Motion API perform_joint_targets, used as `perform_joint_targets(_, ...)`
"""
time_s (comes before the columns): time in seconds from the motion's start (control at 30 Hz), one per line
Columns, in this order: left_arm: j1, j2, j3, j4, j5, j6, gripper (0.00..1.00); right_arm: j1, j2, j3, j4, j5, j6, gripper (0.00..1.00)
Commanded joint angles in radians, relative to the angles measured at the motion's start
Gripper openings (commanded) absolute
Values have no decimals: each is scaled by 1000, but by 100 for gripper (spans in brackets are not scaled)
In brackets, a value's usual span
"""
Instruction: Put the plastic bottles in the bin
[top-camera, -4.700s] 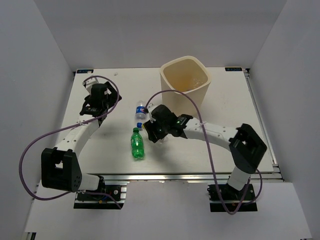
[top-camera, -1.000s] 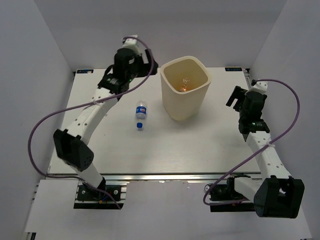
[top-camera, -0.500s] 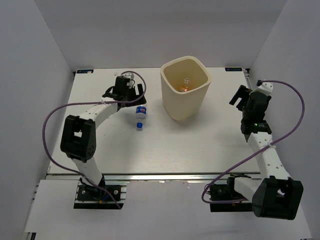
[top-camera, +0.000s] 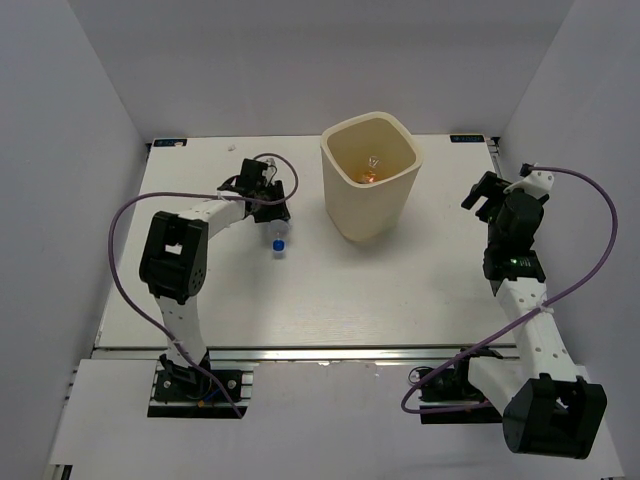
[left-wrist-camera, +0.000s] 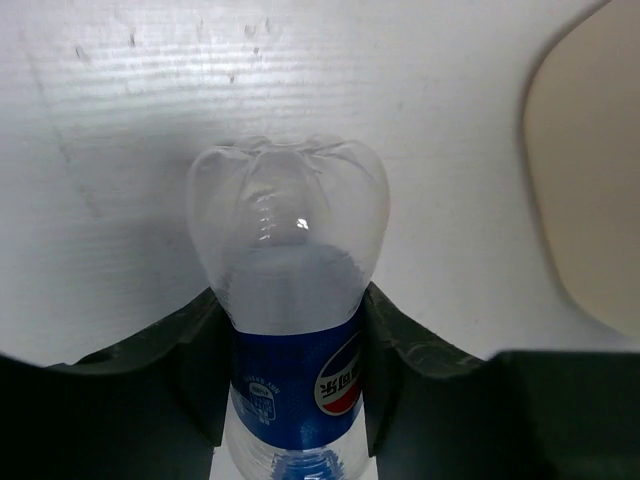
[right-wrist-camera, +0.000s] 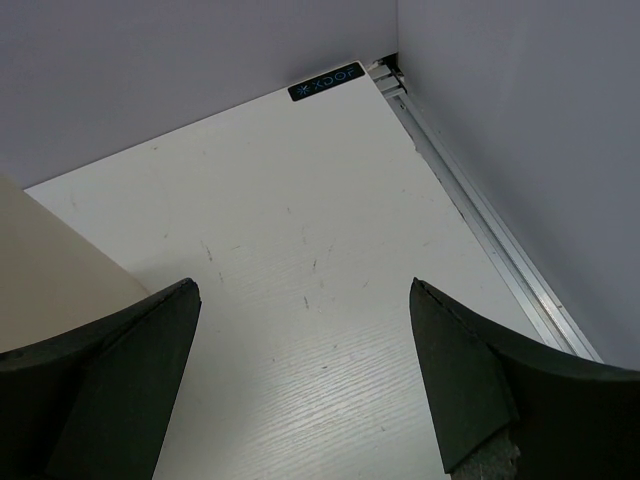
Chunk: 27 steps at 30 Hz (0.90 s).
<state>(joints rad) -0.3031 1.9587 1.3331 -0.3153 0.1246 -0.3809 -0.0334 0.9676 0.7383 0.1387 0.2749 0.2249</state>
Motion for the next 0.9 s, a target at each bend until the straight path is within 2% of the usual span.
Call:
perform_joint_targets(0.0, -1, -111, 87, -7, -35, 11, 42, -8, -17, -2, 59, 7, -6, 89)
perform_joint_targets(0.1, 1, -187, 178, -1, -39, 16, 41, -8, -21, 3, 49, 7, -1, 89)
perform_joint_targets(0.17, 1, -225, 238, 33, 33, 16, 41, -8, -33, -4, 47, 4, 4, 89)
perform_joint_targets(0.23, -4, -273, 271, 129, 133, 1, 41, -8, -49, -13, 52, 12, 14, 89)
perform_joint_targets(0.3, -27, -288, 296, 223, 165, -24, 41, -8, -55, -23, 52, 10, 14, 89)
perform_joint_targets(0.43, -114, -224, 426, 251, 239, -1, 42, -8, -67, -33, 55, -3, 21, 89)
perform_joint_targets(0.57, -206, -92, 640, 259, 228, -1, 46, -8, -66, -39, 52, -20, 22, 89)
perform_joint_targets(0.63, -217, -26, 727, 249, 244, -19, 53, -8, -66, -39, 50, -19, 21, 89)
perform_joint_targets(0.7, -223, 60, 840, 214, 286, -39, 64, -8, -67, -40, 50, -11, 16, 89)
perform_joint_targets(0.73, -226, 78, 862, 208, 302, -45, 76, -10, -66, -40, 50, -6, 14, 89)
perform_joint_targets(0.77, -231, 100, 874, 219, 325, -53, 84, -8, -66, -40, 48, -3, 11, 89)
perform_joint_targets(0.83, -237, 101, 879, 234, 336, -56, 96, -10, -63, -40, 48, -2, 10, 89)
perform_joint_targets(0.87, -243, 100, 883, 229, 336, -44, 98, -10, -61, -42, 48, -5, 11, 89)
